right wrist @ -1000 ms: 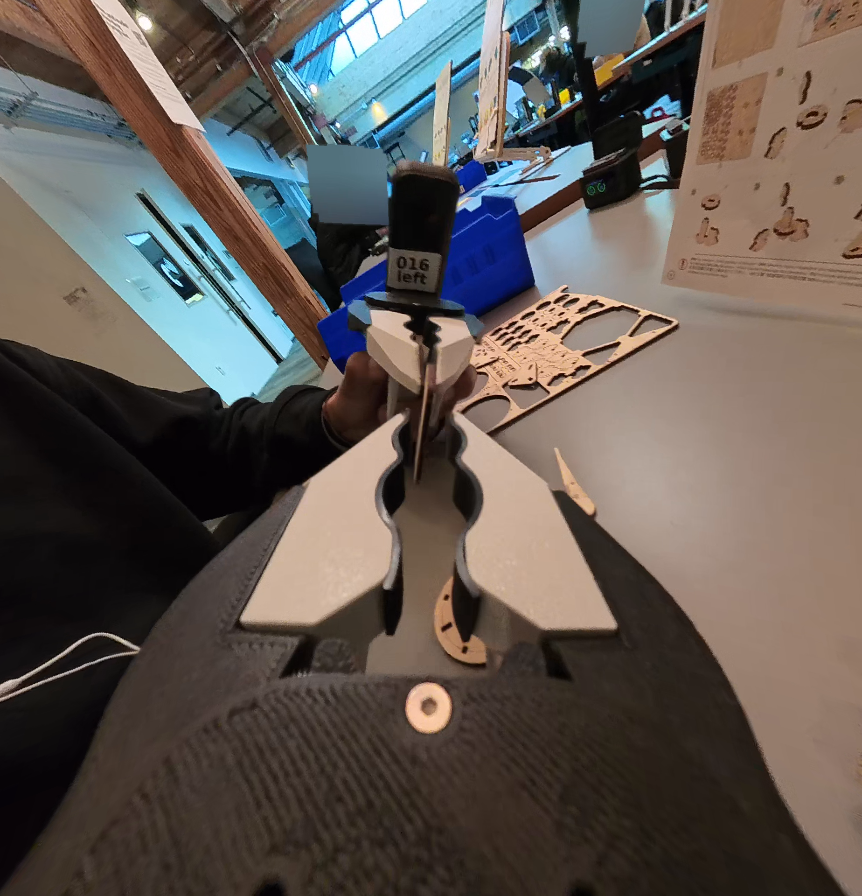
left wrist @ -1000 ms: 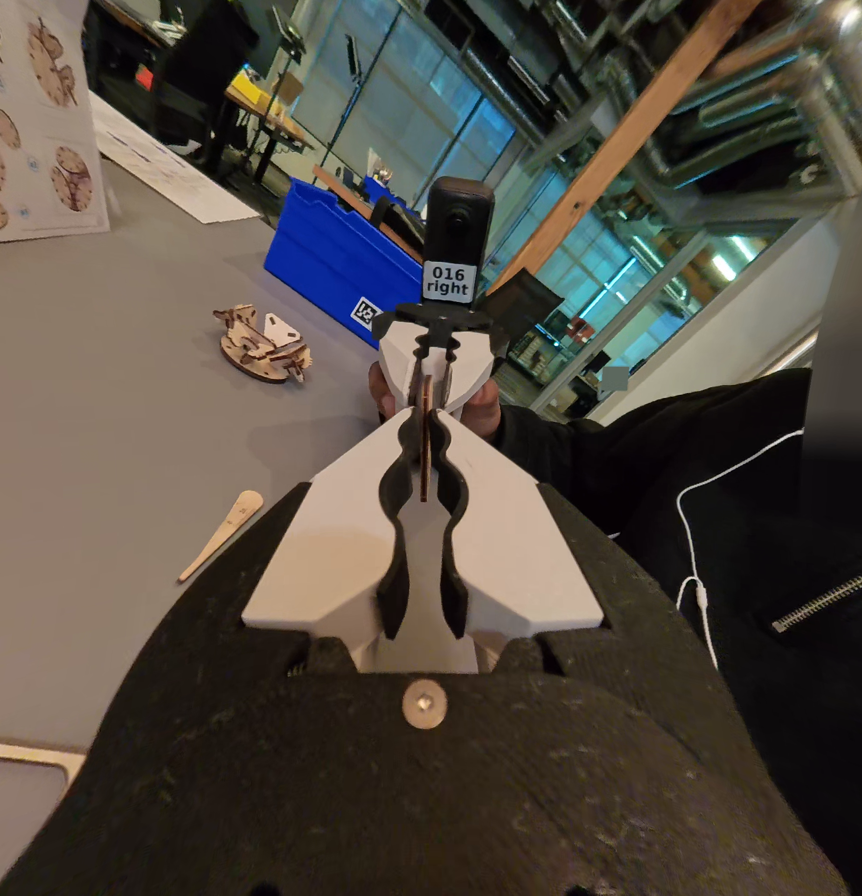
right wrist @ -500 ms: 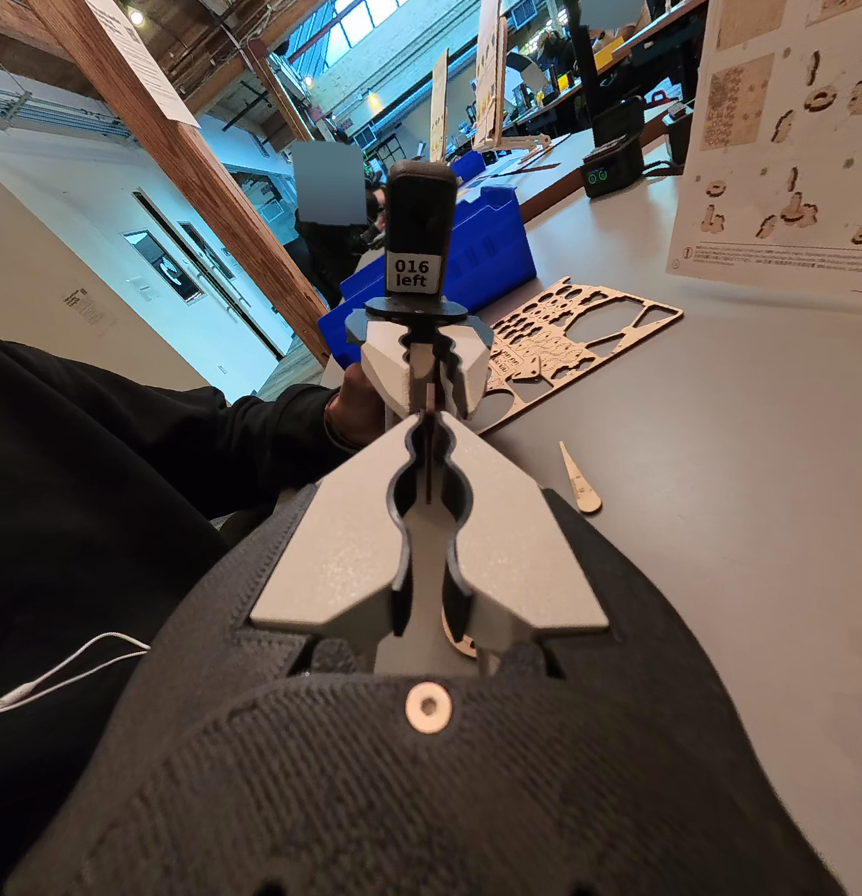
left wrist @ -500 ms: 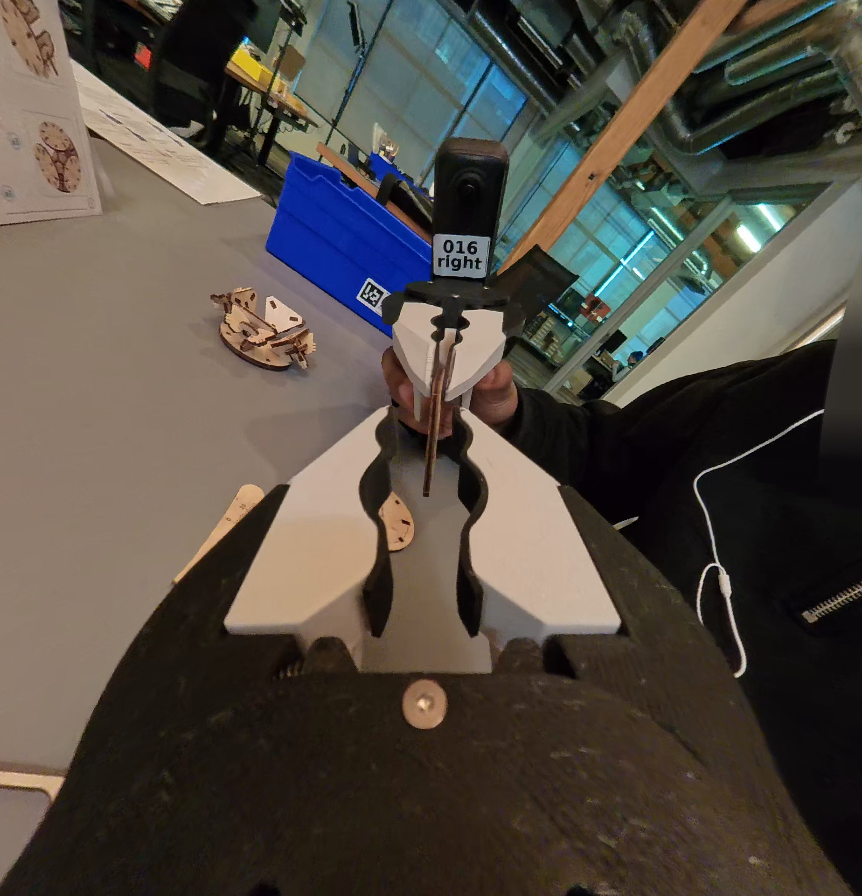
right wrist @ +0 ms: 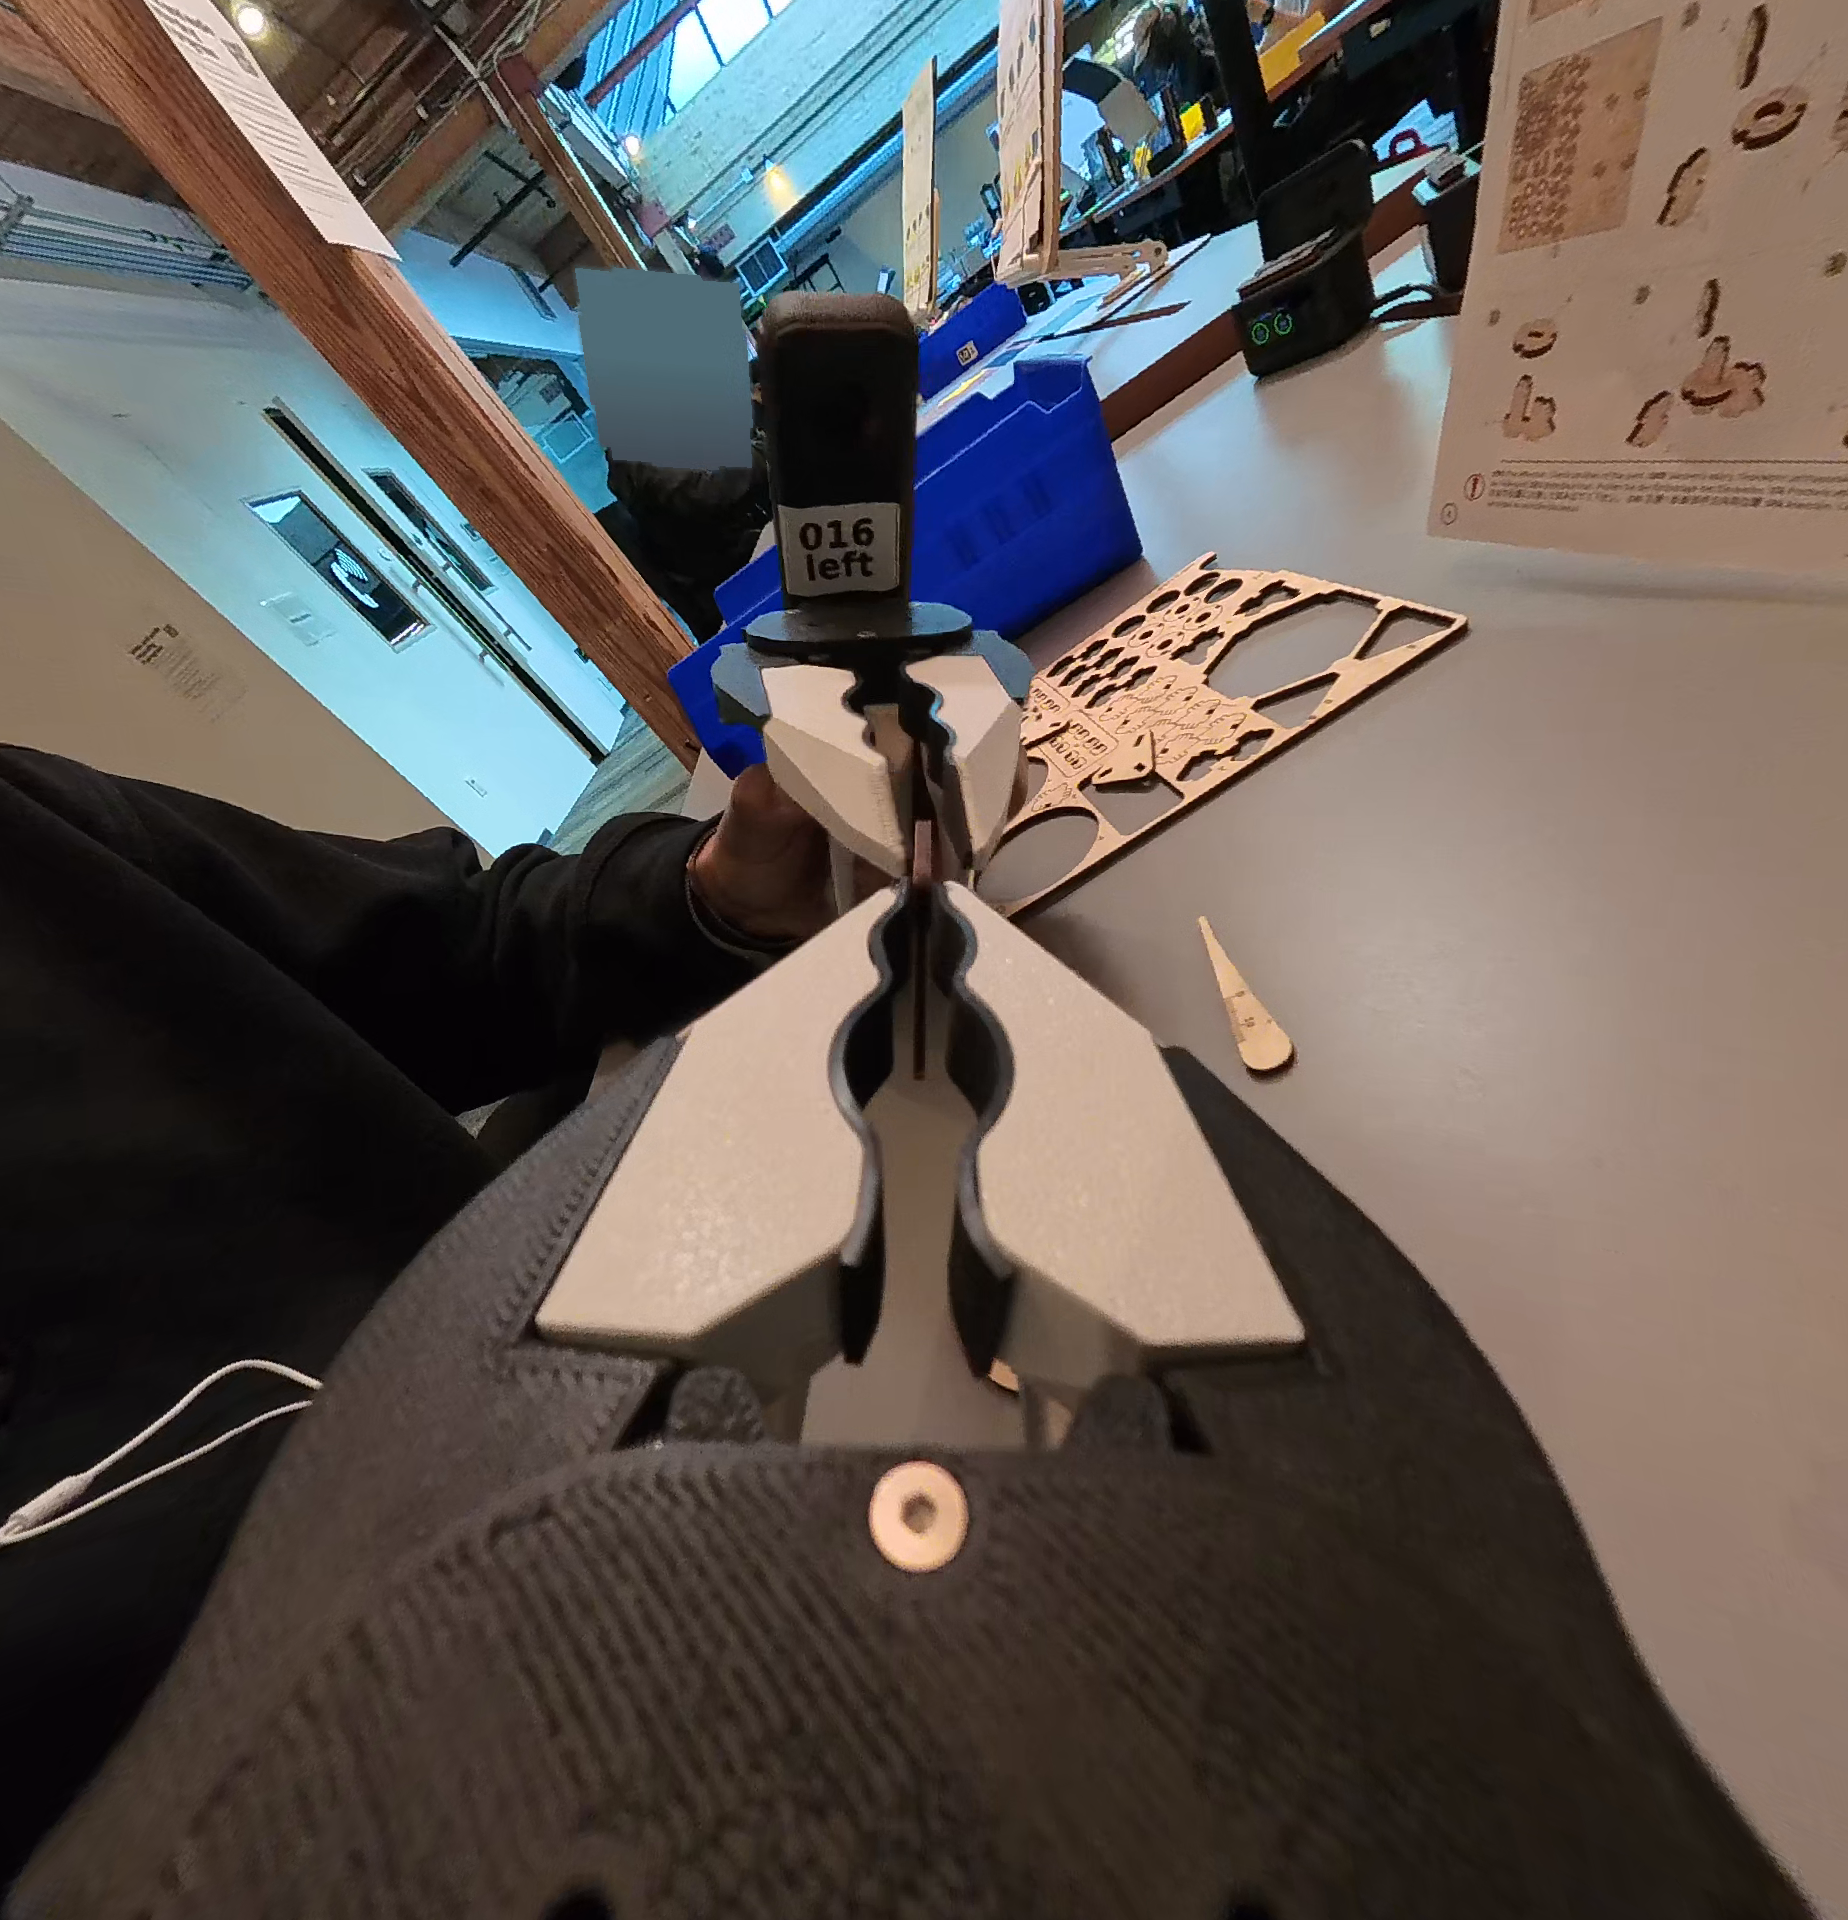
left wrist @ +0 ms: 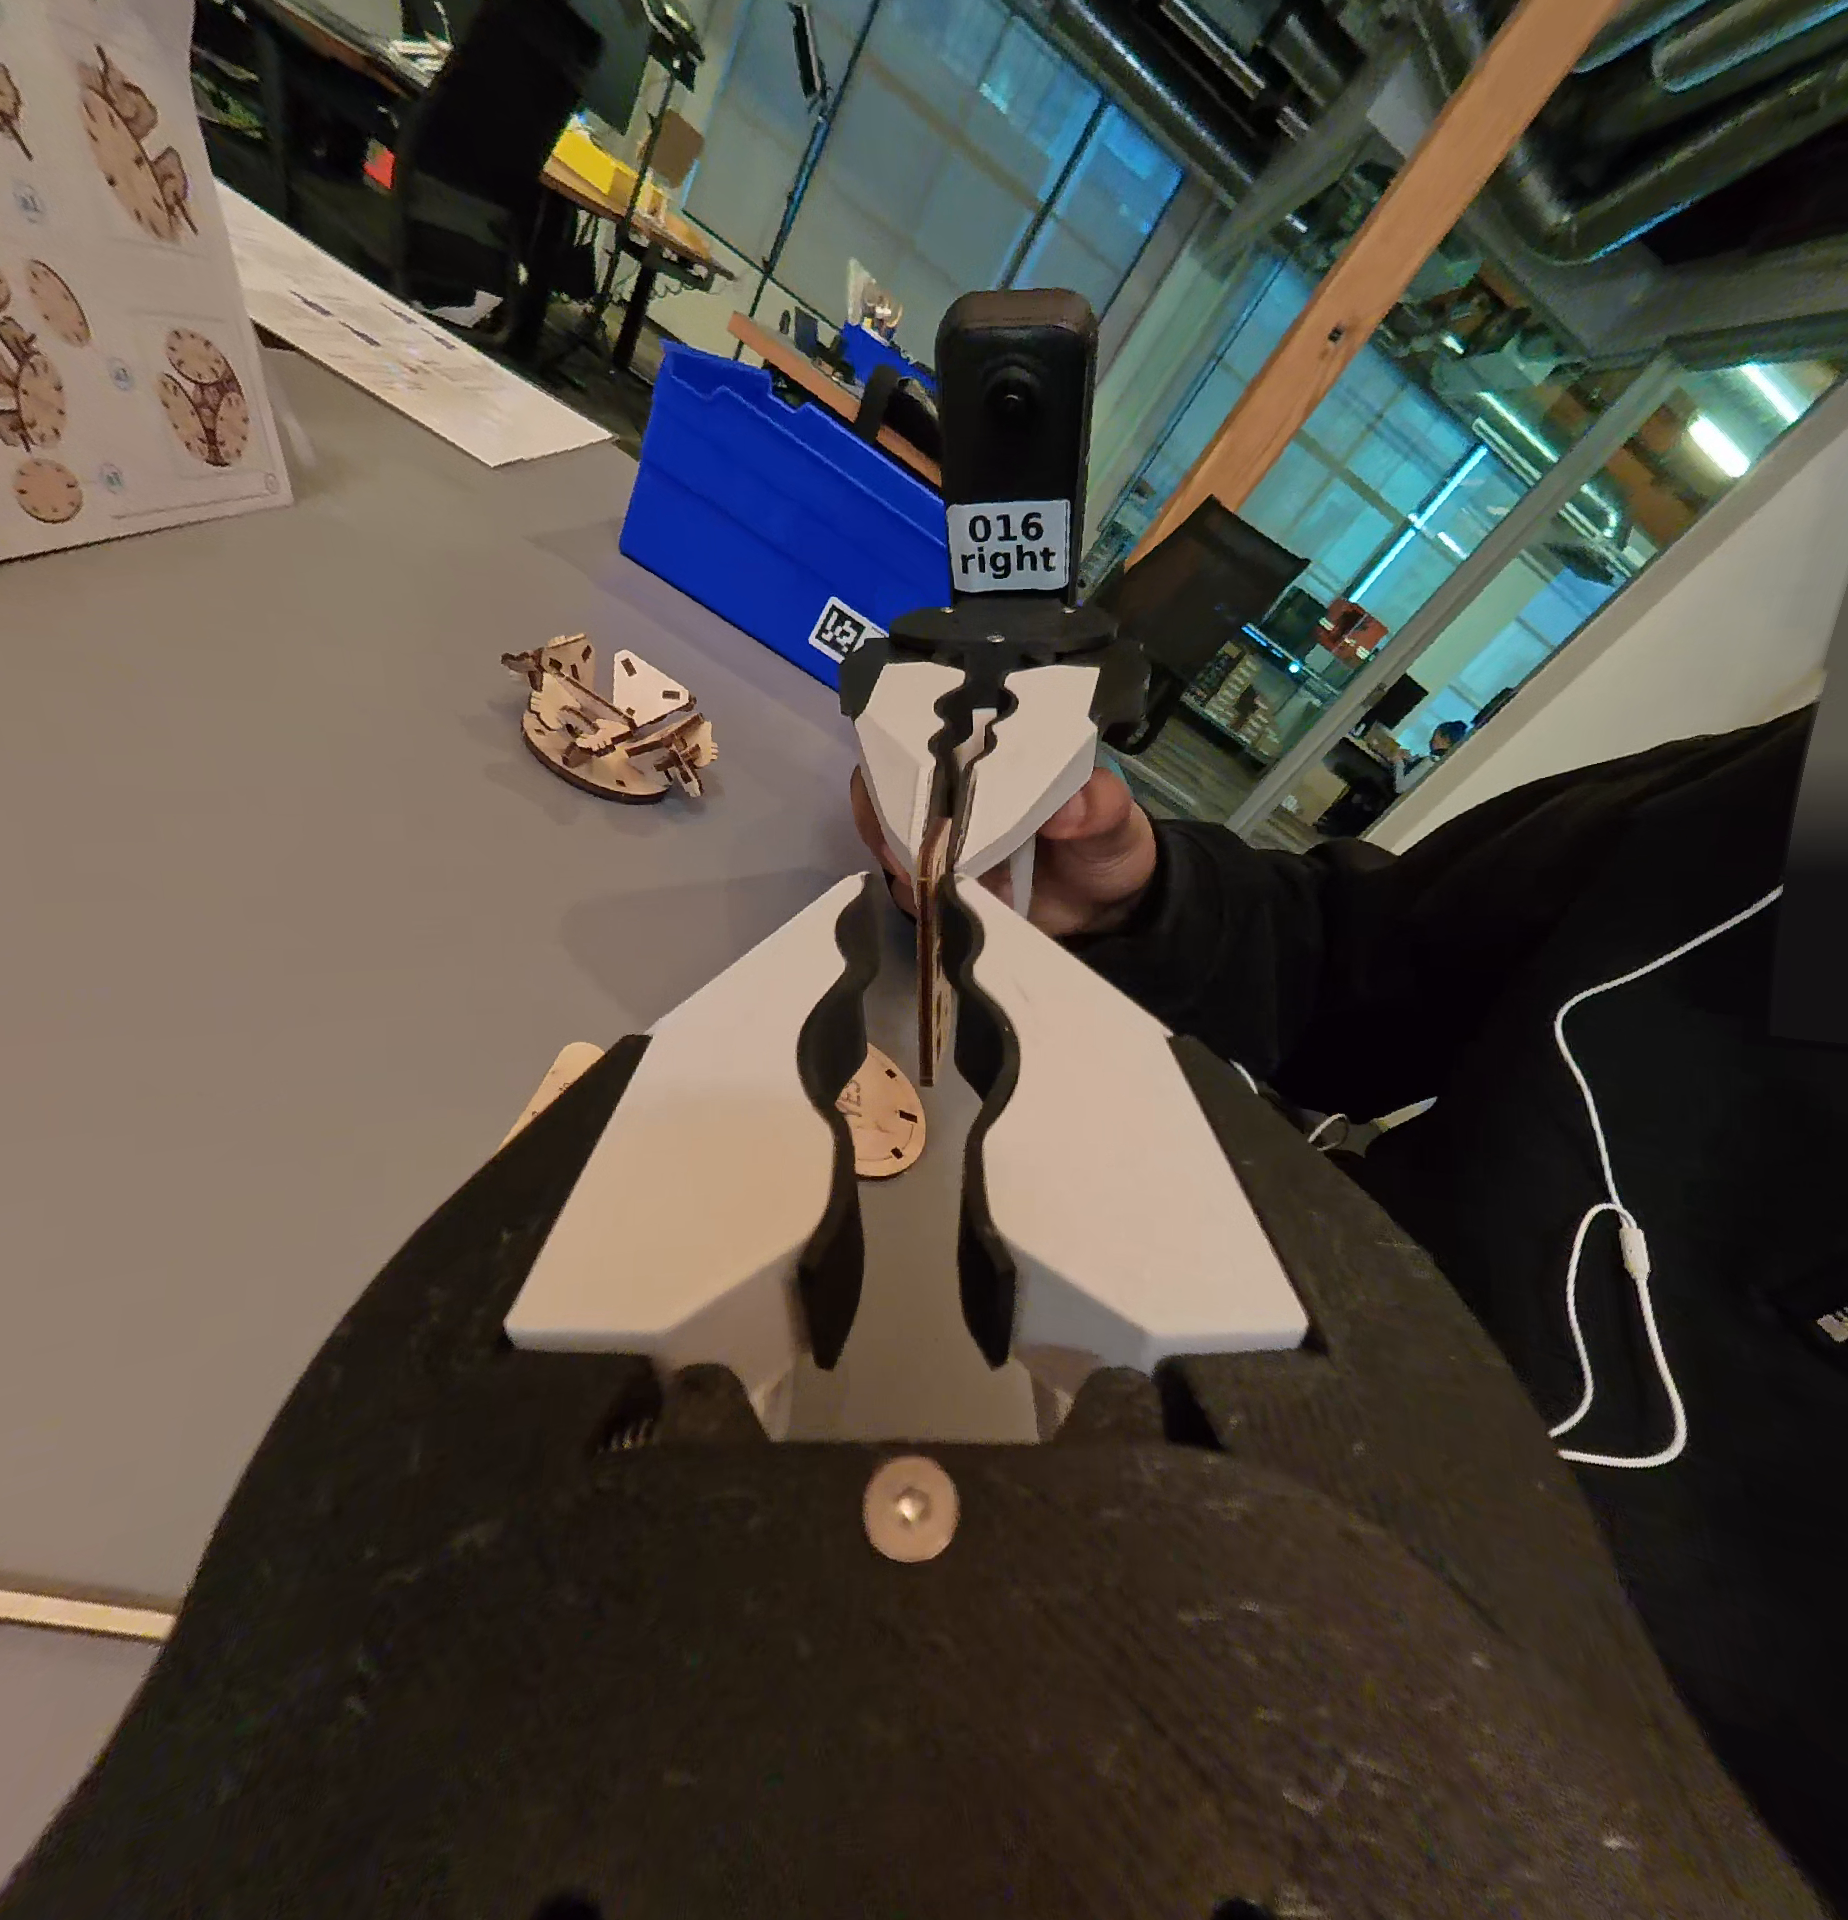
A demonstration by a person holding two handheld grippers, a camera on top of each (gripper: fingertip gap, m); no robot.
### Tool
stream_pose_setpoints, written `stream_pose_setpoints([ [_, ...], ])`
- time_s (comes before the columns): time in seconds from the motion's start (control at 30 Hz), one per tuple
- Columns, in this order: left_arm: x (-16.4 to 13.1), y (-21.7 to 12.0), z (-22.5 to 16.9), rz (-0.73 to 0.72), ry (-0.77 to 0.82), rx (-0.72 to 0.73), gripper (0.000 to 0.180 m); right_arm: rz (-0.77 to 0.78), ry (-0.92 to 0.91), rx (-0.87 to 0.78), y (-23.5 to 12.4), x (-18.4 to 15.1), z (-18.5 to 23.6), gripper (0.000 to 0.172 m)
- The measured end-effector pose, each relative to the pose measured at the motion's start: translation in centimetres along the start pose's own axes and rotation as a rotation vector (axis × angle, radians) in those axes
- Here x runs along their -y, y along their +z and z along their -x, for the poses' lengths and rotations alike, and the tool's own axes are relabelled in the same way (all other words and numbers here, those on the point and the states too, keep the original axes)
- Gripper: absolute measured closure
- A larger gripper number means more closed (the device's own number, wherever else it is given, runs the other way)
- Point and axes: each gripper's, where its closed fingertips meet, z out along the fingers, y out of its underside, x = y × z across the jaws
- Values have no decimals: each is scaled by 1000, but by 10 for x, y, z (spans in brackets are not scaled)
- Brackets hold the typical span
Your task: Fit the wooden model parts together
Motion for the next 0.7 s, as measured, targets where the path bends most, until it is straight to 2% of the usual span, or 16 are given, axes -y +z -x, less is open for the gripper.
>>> stream_pose_setpoints([
  [0.23, -2, 1, 0, 13, 16, 9, 179, 12, -7, -24, 1, -2, -3, 171],
  [0.7, -3, 1, 1, 18, 21, 14, 177, 10, 22, -11, 1, -3, -3, 172],
])
